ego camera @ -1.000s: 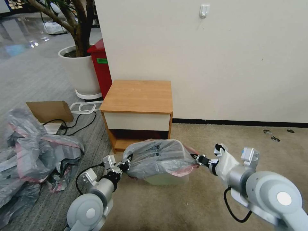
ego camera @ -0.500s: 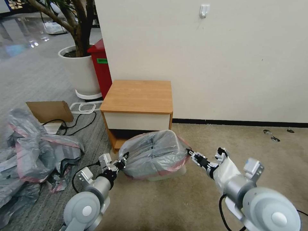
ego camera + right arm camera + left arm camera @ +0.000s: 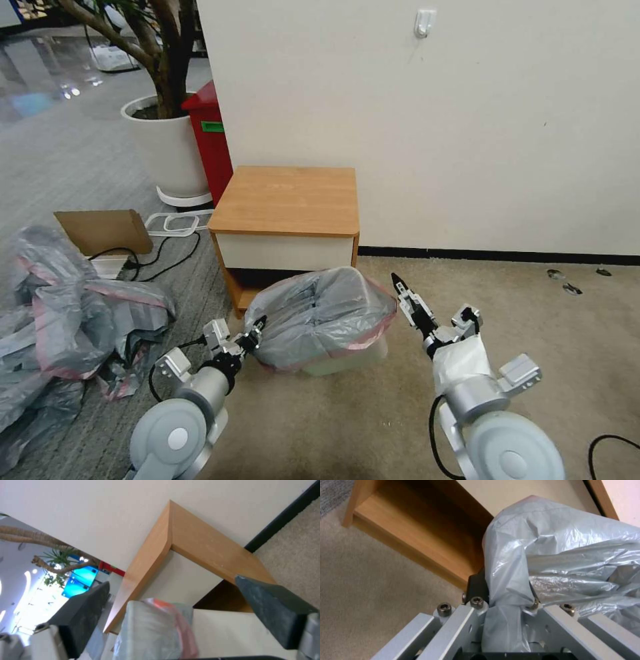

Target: Pick up the garbage bag from the table and place it over the trash can.

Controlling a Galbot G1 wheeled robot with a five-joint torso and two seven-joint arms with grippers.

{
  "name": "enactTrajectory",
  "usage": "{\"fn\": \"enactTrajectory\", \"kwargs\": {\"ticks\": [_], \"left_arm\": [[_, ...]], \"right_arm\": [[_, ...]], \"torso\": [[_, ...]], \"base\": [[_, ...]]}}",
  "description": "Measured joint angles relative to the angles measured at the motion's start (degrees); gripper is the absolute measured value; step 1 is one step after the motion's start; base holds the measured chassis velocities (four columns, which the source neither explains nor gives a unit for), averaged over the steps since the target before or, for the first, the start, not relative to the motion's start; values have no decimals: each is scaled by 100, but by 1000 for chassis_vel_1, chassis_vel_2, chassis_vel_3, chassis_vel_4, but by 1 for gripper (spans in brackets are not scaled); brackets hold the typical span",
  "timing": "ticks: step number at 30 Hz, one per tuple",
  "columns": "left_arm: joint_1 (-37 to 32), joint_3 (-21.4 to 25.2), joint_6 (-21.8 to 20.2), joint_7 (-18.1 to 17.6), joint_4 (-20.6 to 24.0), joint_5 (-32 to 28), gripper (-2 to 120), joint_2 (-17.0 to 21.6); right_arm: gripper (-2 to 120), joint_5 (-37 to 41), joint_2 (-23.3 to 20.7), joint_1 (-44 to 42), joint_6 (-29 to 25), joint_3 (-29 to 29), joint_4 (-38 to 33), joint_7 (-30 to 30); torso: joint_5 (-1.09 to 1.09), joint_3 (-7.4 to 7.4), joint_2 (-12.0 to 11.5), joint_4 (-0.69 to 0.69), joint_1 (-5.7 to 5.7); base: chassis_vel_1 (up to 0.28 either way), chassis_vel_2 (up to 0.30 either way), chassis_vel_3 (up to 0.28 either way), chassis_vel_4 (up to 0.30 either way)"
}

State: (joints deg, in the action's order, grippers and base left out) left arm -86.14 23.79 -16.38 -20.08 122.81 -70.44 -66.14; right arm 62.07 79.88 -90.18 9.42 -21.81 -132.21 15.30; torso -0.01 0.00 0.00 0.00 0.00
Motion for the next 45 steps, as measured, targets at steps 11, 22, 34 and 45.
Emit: {"fn": "enactTrajectory", "kwargs": {"ticks": [11, 22, 34, 45], "left_arm": [[37, -51, 0, -52, -2, -46, 7, -25], [66, -102, 0, -78, -37, -39, 7, -58], [100, -202, 0, -213, 22, -120, 7, -118], [23, -73, -31, -476, 304, -830, 7, -108]], "right_arm": [[71, -414, 311, 130, 46, 250, 263, -130], [32, -413, 324, 217, 47, 275, 357, -137], [0, -424, 277, 281, -24, 194, 510, -136], [0, -839, 44, 488, -320, 39, 1288, -882]], "torso": [[0, 0, 0, 0, 0], [1, 0, 0, 0, 0], [1, 0, 0, 0, 0], [1, 0, 0, 0, 0]], "base": [[0, 0, 0, 0], [0, 0, 0, 0], [0, 0, 0, 0], [0, 0, 0, 0]]}}
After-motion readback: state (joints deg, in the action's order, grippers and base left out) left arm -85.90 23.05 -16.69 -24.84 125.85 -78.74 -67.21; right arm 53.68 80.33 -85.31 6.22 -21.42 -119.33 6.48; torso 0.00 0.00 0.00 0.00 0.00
